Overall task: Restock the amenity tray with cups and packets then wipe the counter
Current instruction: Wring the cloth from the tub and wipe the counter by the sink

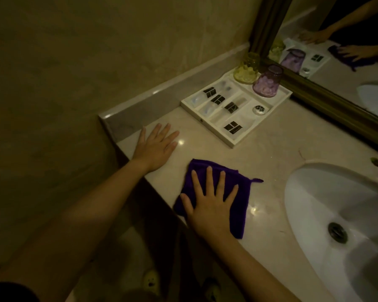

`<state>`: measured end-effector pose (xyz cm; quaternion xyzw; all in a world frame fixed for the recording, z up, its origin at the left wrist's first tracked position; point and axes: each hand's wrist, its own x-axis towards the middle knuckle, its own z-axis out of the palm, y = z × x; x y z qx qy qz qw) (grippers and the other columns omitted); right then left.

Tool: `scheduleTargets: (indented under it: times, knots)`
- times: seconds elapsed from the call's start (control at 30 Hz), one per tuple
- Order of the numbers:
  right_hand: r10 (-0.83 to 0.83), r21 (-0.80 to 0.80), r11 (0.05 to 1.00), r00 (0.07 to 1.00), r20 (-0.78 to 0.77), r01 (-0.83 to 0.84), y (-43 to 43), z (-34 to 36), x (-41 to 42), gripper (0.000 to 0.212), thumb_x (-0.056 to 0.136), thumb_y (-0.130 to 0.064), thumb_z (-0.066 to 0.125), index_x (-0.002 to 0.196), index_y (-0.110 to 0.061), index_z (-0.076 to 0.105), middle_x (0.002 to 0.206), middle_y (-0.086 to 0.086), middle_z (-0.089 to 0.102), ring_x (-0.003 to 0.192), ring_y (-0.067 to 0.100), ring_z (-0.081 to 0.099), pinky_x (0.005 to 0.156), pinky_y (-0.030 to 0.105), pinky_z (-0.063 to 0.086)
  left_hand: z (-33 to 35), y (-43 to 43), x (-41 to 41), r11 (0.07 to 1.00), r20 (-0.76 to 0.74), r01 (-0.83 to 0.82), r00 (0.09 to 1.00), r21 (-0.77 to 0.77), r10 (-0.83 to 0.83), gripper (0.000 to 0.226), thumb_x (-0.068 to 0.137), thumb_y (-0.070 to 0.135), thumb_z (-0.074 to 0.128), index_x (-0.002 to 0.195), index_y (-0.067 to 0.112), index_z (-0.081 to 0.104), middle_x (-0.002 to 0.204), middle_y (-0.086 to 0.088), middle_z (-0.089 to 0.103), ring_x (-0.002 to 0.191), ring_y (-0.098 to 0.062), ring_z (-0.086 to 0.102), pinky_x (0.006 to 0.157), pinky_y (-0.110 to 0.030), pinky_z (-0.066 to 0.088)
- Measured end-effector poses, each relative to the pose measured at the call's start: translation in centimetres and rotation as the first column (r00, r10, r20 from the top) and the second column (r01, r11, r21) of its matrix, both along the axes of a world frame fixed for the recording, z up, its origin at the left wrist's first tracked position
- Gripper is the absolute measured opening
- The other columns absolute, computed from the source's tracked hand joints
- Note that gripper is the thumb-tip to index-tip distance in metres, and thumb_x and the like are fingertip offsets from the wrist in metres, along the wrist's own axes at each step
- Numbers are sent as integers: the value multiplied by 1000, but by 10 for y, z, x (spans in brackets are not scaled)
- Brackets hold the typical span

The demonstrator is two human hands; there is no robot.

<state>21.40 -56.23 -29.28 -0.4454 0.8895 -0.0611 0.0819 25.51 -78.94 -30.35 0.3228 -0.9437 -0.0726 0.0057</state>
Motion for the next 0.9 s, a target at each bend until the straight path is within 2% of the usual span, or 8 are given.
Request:
scheduleTargets:
  times: [0.13, 0.27, 0.53, 0.63, 0.9]
  knots:
    - [-1, -18, 1000, 1000, 7, 1, -42, -2, -4, 66, 83, -68, 3, 142, -43, -12, 156, 0, -17, 137, 32, -28, 103, 62, -24, -1, 2, 0, 1000, -39, 1, 999, 2, -1, 59, 85, 54, -6, 142, 42, 6, 157, 8, 4, 144, -15, -2, 113, -51, -8]
    - [9, -41, 999, 1000, -5, -9, -62, -2, -16, 65, 84, -68, 7, 143, -45, -4, 159, -1, -5, 143, 31, -18, 104, 60, -23, -3, 0, -2, 1000, -33, 0, 999, 4, 0, 59, 85, 54, -7, 142, 43, 4, 157, 8, 2, 144, -15, -3, 112, -52, -7]
    - [-42, -84, 996, 999, -3, 42, 0, -7, -17, 58, 84, -70, 5, 136, -53, -15, 153, -13, -14, 143, 23, -19, 108, 54, -24, -4, 12, -4, 999, -57, -54, 997, -1, 54, 63, 85, 56, -3, 143, 36, 9, 157, 1, 7, 144, -19, 0, 112, -51, -5]
    - [-78, -84, 994, 997, -16, 76, 24, -6, -27, 57, 84, -69, 5, 137, -53, -13, 153, -15, -13, 144, 22, -17, 110, 54, -21, -4, 35, -10, 991, -83, -124, 988, 51, 128, 68, 82, 59, -5, 144, 32, 7, 157, -4, 6, 144, -22, 0, 111, -52, -7]
    - [-147, -75, 986, 989, 3, 147, 33, -6, -107, 58, 87, -63, 8, 142, -48, -1, 159, -8, -1, 145, 23, -12, 111, 54, -19, -3, 109, -70, 991, -107, -97, 989, 93, 107, 66, 84, 55, -5, 144, 30, 3, 158, -3, 3, 144, -19, -2, 113, -49, -7]
